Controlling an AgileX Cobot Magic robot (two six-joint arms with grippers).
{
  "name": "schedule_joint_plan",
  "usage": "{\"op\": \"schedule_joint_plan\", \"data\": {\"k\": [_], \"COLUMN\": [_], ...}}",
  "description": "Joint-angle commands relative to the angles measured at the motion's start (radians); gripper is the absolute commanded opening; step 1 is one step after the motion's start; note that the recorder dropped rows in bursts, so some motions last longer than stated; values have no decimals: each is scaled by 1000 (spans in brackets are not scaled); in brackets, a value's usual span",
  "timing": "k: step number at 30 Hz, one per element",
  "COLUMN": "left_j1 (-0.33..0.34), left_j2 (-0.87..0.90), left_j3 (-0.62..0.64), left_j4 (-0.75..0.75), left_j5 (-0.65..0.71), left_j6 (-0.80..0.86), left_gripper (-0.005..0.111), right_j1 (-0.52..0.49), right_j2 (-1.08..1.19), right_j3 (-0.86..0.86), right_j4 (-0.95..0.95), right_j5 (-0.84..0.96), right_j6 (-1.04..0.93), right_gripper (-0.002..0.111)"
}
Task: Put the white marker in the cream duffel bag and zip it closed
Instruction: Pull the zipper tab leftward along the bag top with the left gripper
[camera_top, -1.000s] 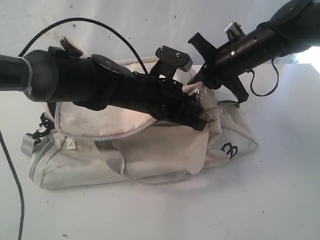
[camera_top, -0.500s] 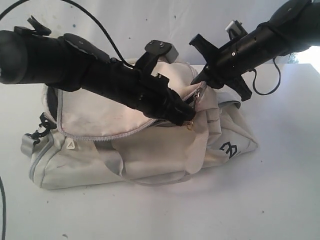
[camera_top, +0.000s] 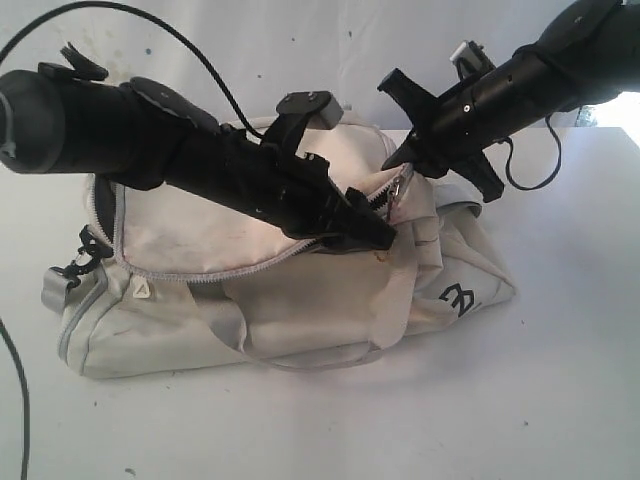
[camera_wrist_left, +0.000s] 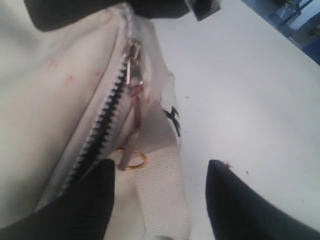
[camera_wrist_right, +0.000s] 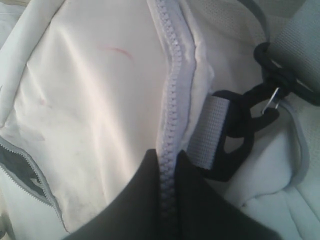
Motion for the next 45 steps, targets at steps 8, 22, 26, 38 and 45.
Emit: {"op": "schedule_joint_plan", "data": {"k": [8,22,26,38,45], "left_j1": [-3,-3,-3,8,46], "left_j2": [50,96,117,130,40], "left_j3": [2,2,2,2,2], "left_j4": [-88,-355,-362,-337,-91], "left_j5": [-77,-34,-34,58,172], "left_j6": [48,274,274,237,49], "left_gripper": [59,59,57,0,0], "right_j1": [-1,-1,-1,-1,-1], "right_j2": [-4,-4,-4,-4,-4], "right_j3": [-3,-3,-3,-3,-3], "right_j4": [-2,-2,-2,-2,-38], "right_j5": [-8,-3,-3,-2,-5], "right_j6": [-11,-13,-13,-42,-42], "right_gripper": [0,0,0,0,0]}}
